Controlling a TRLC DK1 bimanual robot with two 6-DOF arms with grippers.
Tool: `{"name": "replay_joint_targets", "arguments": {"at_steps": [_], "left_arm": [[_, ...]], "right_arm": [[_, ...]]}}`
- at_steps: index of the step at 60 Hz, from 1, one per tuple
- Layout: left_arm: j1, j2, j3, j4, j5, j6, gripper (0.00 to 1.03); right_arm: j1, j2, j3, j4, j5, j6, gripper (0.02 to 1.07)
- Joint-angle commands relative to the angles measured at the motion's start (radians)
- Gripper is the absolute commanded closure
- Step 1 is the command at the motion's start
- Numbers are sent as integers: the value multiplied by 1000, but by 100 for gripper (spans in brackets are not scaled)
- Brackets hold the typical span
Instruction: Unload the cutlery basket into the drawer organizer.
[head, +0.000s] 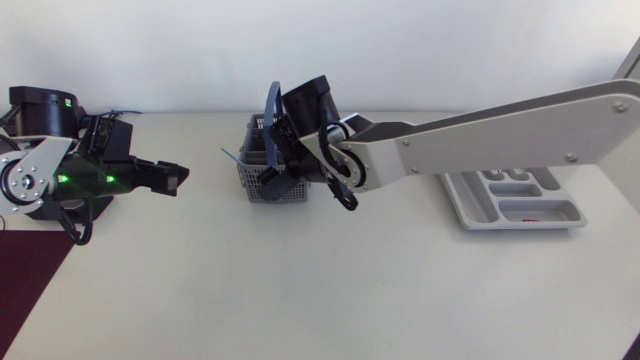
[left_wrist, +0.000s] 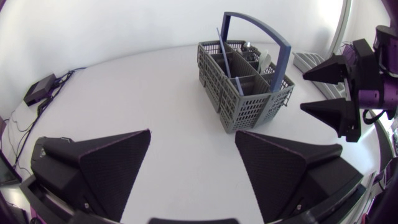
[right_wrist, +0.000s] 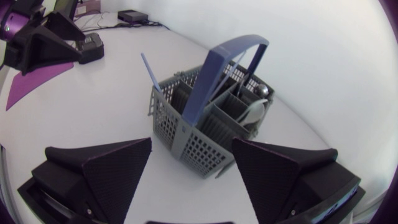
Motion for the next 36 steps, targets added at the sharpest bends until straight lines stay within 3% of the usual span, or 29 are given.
{"name": "replay_joint_targets", "arguments": {"at_steps": [1, 8, 13, 18, 23, 36], "left_arm": [[-15, 18, -35, 25, 6, 16, 9], [-30, 12, -52, 56, 6, 13, 9], [-36, 14, -62, 74, 6, 13, 9], [-41, 14, -65, 79, 6, 13, 9], [-44, 9, -68, 79, 6, 15, 9], [-44, -15, -80, 76, 5, 18, 9]], "right_arm": [[-10, 49, 55, 48, -29, 4, 29], [-10, 101, 122, 69, -42, 7, 39], [-5, 136, 150, 111, -42, 4, 60], [-2, 179, 191, 114, -42, 5, 69], [4, 215, 225, 114, -36, 4, 85], [2, 199, 178, 140, -35, 4, 91]]}}
